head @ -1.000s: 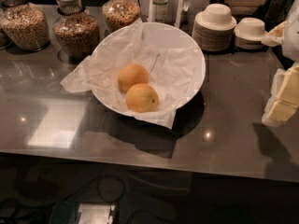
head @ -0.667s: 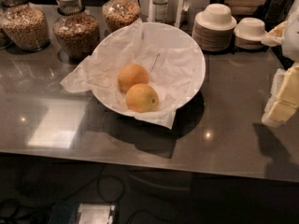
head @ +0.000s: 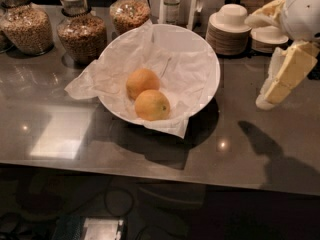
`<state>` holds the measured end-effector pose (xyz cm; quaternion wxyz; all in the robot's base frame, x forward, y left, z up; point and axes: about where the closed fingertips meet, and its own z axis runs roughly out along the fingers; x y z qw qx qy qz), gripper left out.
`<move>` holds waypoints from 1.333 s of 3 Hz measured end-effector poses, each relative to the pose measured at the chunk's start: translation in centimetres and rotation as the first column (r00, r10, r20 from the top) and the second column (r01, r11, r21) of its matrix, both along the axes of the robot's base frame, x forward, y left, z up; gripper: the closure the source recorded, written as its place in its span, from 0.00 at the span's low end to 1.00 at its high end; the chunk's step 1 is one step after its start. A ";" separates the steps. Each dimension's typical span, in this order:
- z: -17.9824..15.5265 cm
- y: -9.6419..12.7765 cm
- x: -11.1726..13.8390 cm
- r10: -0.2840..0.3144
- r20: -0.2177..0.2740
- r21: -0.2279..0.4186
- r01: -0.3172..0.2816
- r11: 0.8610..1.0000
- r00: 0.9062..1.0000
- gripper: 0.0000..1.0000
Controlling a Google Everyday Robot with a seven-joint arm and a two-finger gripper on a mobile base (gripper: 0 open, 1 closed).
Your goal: Pick orange from white bowl
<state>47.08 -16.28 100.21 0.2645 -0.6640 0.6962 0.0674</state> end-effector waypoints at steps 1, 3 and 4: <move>2.7 4.7 2.4 0.178 0.043 0.102 -0.182 0.978 0.983 0.00; 6.6 12.4 9.0 0.409 0.141 0.054 -0.420 0.906 0.902 0.00; 5.8 14.9 12.3 0.454 0.158 -0.041 -0.454 0.890 0.877 0.00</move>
Offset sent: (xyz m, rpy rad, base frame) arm 0.0709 0.1240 0.0890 0.1312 -0.0616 0.5578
